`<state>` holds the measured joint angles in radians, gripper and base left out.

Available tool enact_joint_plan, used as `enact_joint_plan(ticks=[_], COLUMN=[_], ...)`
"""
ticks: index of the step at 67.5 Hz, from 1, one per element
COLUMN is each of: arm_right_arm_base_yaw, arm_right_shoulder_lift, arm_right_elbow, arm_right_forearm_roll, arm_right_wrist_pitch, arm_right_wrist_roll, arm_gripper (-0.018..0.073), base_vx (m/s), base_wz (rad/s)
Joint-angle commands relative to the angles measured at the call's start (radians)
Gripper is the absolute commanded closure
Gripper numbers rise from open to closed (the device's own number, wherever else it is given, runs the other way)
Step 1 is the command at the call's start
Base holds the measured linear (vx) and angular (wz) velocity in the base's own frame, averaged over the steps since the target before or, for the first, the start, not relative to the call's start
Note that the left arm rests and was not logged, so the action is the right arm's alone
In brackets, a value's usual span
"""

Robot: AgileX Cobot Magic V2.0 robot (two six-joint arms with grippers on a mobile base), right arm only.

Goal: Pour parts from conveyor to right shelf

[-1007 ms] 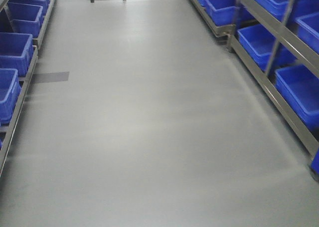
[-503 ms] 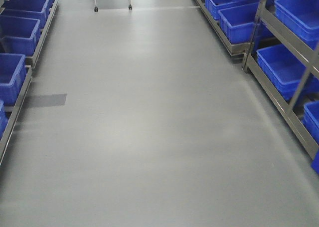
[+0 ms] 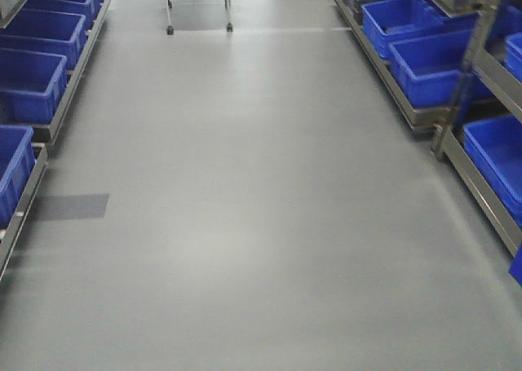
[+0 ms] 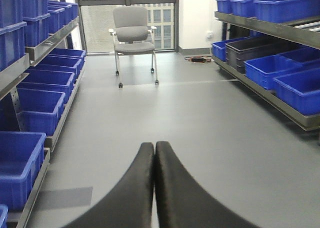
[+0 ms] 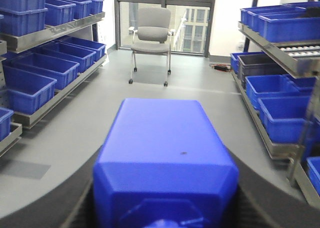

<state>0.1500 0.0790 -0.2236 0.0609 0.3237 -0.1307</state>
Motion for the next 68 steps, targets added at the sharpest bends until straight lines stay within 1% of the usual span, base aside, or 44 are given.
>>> enact_joint_plan(ticks=[1, 31, 68], arm_right_arm_base_yaw=[-0.001, -0.001, -0.001], arm_right_shoulder_lift=[0.012, 0.012, 0.012], arm_right_elbow=[-0.026, -0.026, -0.026], arm_right_forearm_roll=[-0.003, -0.003, -0.003], arm_right_wrist_pitch=[-0.076, -0.076, -0.076], arm_right_wrist_roll=[-0.008, -0.008, -0.008], arm_gripper=[0.0565, 0.0565, 0.0565], base_vx=[0.64, 0.62, 0.58], base_wz=[0.15, 0.08, -0.05])
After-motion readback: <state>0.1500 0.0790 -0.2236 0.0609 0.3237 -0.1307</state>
